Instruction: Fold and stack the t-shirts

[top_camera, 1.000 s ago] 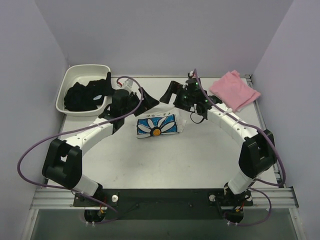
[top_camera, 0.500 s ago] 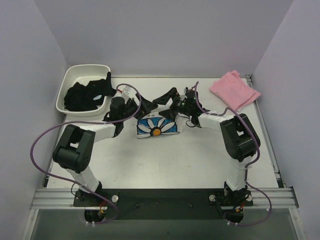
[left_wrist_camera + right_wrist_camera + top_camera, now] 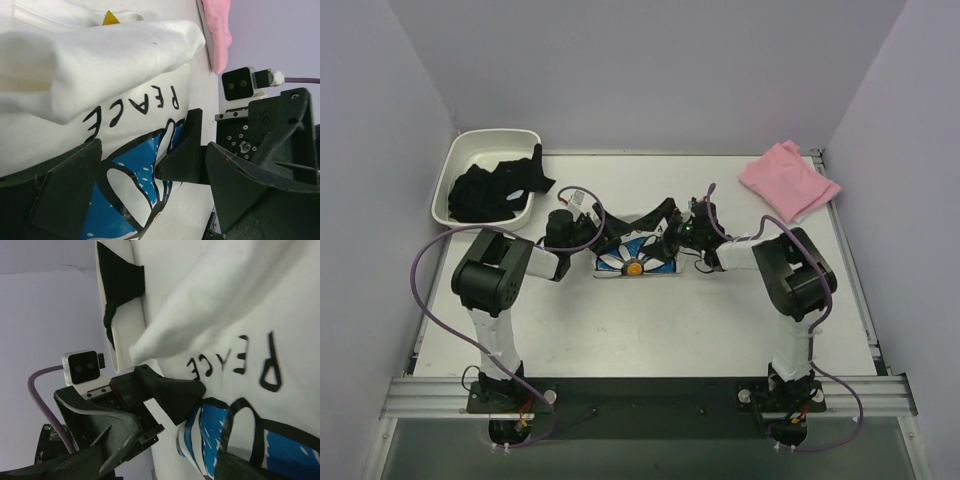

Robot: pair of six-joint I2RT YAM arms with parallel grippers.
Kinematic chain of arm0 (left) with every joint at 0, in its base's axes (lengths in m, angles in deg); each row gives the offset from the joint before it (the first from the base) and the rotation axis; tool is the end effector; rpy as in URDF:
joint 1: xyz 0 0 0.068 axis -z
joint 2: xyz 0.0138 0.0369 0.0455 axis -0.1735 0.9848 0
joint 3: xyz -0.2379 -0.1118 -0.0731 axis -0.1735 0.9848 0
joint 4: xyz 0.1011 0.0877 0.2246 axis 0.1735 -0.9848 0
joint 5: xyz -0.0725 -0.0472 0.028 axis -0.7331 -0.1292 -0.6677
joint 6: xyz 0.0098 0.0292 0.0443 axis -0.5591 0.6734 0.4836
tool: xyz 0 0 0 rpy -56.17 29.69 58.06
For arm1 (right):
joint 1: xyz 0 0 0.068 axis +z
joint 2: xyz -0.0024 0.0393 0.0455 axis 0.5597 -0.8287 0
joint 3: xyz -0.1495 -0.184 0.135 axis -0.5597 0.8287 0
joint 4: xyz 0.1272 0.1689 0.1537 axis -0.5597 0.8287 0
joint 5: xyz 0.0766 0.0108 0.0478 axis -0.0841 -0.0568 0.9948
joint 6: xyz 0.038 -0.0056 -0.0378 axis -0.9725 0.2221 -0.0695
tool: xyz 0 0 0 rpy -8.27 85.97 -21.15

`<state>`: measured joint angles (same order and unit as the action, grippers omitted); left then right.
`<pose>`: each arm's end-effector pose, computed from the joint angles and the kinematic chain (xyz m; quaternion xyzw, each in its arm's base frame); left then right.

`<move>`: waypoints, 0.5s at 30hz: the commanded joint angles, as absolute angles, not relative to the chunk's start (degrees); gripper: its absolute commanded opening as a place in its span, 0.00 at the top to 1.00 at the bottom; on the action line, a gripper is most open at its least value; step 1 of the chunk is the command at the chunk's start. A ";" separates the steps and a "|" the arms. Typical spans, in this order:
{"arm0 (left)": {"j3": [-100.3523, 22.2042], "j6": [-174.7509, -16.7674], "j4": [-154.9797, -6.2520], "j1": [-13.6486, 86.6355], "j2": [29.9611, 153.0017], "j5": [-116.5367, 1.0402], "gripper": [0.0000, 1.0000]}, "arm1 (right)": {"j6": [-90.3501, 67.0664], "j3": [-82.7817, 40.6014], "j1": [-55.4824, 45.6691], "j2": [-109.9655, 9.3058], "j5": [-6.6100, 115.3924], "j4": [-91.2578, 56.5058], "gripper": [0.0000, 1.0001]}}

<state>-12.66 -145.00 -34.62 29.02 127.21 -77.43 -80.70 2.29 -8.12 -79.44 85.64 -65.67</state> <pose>0.3467 -0.1372 0.1307 -0.1450 0.7811 -0.5184 0.3164 0.3429 0.1914 0.1675 0.1121 0.7460 0.6303 0.1832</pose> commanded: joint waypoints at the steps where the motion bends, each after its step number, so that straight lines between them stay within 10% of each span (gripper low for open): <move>1: -12.87 -145.70 -27.53 27.84 131.38 -77.88 0.05 | -78.92 4.88 -8.46 -84.02 85.86 -71.93 0.00; 15: -10.68 -146.32 -26.99 26.43 126.50 -79.11 0.05 | -74.18 3.57 -9.60 -89.32 85.33 -71.69 0.00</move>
<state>-12.33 -147.01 -26.82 27.34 131.51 -78.48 -80.81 2.89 -9.15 -89.32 89.51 -80.12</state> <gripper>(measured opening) 0.946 0.997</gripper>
